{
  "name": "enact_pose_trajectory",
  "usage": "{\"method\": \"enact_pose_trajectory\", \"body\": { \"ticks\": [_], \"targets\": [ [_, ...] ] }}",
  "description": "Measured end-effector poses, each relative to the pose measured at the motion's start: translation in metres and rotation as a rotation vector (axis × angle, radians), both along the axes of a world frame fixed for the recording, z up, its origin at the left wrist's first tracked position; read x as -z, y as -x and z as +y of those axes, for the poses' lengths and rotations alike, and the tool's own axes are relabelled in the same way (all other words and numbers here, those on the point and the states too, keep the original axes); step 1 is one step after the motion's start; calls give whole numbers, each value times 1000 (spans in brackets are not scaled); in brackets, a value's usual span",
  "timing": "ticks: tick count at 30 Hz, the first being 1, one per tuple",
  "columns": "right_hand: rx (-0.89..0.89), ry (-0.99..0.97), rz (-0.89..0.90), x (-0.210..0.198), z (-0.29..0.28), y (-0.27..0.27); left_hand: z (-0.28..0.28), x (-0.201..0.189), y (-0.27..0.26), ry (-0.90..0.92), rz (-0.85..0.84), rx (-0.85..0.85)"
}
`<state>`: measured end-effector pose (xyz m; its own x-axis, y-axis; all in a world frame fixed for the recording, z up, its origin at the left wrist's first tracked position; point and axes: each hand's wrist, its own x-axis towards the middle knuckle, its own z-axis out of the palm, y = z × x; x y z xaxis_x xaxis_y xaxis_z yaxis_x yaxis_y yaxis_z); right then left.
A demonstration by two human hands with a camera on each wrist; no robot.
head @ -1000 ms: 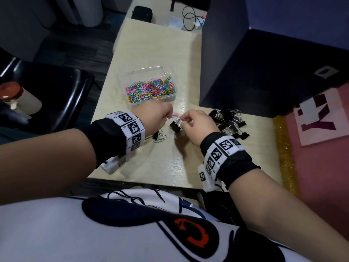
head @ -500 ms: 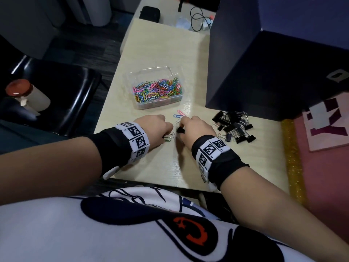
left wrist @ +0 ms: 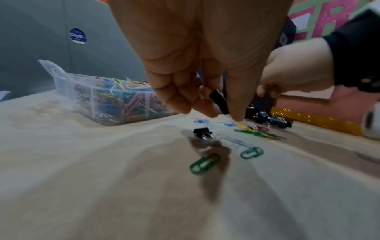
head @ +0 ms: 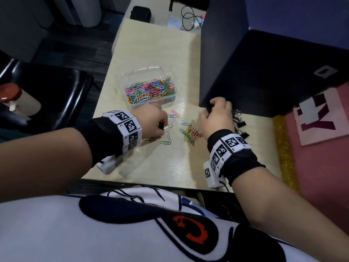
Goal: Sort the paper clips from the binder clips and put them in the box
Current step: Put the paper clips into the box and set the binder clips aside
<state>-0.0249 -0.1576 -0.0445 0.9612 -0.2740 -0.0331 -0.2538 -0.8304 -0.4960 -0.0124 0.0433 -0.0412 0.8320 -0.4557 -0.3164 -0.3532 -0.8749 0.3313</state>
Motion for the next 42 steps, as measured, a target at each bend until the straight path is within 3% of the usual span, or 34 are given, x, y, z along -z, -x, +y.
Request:
{"method": "enact_pose_trajectory", "body": {
  "ticks": [5,10,14,22,25,28,32,35,38,42],
  "targets": [
    [-447,102,204,7,33,5,19,-8,-3,51,-91,-111],
    [-703,256,244,12,66,5,41,-8,0,-2,-112,-162],
    [-800,400,248,18,78,3,50,-5,5,-68,-93,-161],
    [-645,169,307,11,71,9,43,-5,7,-129,-59,-117],
    [-412,21,256,4,50,11,29,-8,1,-131,-37,-75],
    [-193,-10,176,-1,20,8,3,-11,-8,-84,-26,-56],
    [94,-39,96,-8,-12,6,-37,-15,-24,160,-26,-147],
    [156,7,58,-9,-20,12,-59,-18,-30,380,3,-197],
    [54,51,87,-5,-17,19,-62,-12,-30,227,-17,-86],
    [-140,120,362,4,1,27,-38,11,-26,-147,-6,113]
  ]
}}
